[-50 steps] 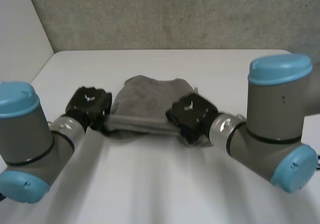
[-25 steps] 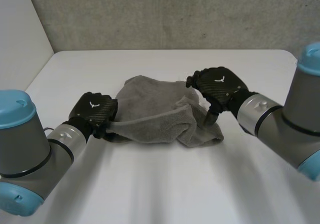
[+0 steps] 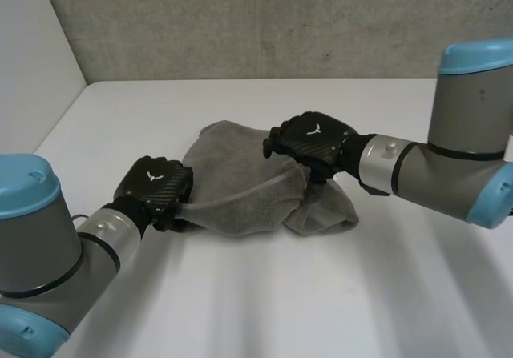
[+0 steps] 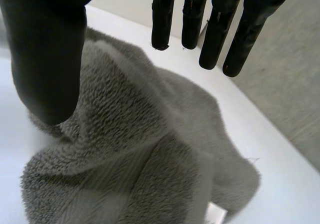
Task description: Fold the towel.
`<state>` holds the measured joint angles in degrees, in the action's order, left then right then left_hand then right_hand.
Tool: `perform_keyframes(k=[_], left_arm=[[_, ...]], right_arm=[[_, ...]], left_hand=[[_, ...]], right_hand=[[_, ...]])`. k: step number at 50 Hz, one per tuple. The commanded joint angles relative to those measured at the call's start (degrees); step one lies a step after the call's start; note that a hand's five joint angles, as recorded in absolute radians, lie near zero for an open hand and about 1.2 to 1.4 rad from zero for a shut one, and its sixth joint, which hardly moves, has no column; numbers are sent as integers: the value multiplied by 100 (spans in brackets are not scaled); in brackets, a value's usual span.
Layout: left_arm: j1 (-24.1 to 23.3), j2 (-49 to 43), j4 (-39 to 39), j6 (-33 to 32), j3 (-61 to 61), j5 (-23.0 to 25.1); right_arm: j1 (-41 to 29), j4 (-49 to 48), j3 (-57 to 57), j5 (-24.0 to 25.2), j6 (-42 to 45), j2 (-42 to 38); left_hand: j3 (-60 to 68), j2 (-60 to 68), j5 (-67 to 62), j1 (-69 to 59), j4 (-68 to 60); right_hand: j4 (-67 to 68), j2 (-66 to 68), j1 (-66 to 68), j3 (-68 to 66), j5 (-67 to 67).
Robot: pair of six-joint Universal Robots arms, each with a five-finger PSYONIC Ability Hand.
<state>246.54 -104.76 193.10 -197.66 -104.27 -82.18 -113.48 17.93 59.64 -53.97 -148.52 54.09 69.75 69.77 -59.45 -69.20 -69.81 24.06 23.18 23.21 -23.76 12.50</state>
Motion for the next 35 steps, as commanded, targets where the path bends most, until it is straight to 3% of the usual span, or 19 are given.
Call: perform_keyframes(k=[1,4,5,7,8,9,17,18,24,35], left_arm=[[8,43,26,0,-32,0],[26,43,105,0,-32,0],[26,26,158,0,-32,-9],[26,-18,236,0,-32,-9],[26,-45,307,0,-41,-18],[26,-45,308,0,-41,-18],[26,-309,677,-9,-14,-79],[26,-370,781,0,-14,-79],[26,-598,1010,-35,47,-79],[26,-941,1055,166,223,-114]], right_arm=[[-8,360,-874,-104,-19,-820],[-8,360,-910,-280,-28,-883],[-8,360,-910,-280,-28,-883],[-17,325,-797,-351,-37,-787],[-17,325,-796,-351,-37,-786],[-25,308,-648,-325,-46,-656],[71,-141,681,-342,-116,374],[150,-297,1055,-359,-160,643],[431,-869,2260,-395,-642,1418],[792,-1617,3423,-386,-1329,2219]], left_hand=[[1025,1023,-1055,-1080,-1019],[1025,1023,-1055,-1080,-1019],[1025,1023,-1055,-1080,-1019],[1025,1023,-1055,-1080,-1019],[1025,1023,-1055,-1080,-1019],[1025,1023,-1055,-1080,-1019],[792,790,-822,-847,-786],[-208,-209,178,152,213],[-1575,-1577,1545,1520,1581],[-2873,-2875,2843,2818,2879]], right_hand=[[834,922,919,-863,990],[2563,2650,2648,-2592,2718],[2572,2660,2657,-2602,2728],[4615,4702,4699,-4644,4770],[4625,4712,4709,-4654,4780],[5585,5672,5669,-5614,5740],[5594,5682,5679,-5624,5750],[5594,5682,5679,-5624,5750],[5594,5682,5679,-5624,5750],[5594,5682,5679,-5624,5750]])
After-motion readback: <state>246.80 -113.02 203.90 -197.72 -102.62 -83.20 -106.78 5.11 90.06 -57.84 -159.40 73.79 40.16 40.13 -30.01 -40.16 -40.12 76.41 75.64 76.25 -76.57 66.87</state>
